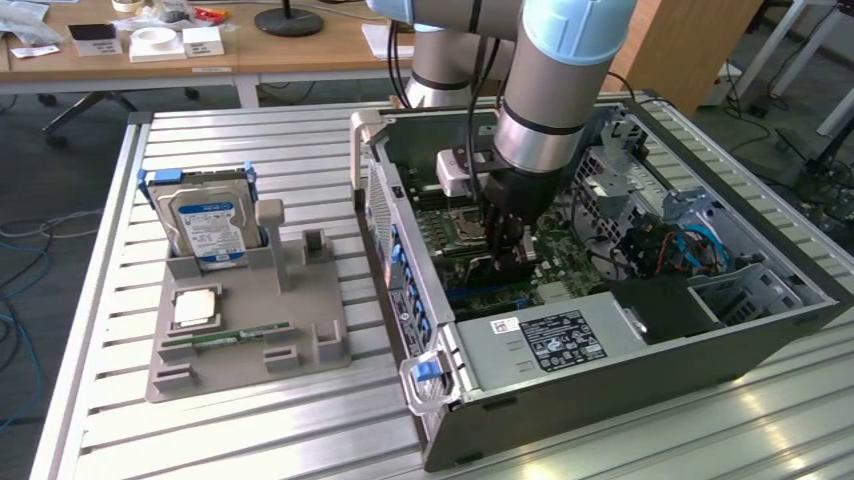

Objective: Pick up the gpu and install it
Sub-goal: 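Insert the gpu into the slot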

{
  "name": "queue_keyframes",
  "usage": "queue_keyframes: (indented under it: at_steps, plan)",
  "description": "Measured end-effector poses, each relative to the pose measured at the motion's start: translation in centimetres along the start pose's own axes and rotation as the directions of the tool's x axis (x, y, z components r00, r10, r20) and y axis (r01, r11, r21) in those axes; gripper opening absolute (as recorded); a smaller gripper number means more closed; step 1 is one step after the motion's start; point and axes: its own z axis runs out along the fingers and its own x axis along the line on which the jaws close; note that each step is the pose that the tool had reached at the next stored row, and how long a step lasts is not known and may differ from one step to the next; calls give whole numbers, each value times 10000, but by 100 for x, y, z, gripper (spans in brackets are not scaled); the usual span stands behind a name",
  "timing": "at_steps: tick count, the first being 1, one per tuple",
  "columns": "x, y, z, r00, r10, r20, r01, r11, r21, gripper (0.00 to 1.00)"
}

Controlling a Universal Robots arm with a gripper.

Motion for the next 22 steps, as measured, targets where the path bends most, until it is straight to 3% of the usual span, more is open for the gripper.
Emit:
queue_keyframes:
  at_steps: [16,18,22]
  plan:
    - [0,0,-52,10000,-82,3,82,10000,-3,27]
    - [0,0,-51,9999,-130,91,129,9999,89,27]
    - [2,3,-50,9998,-149,93,148,9998,114,27]
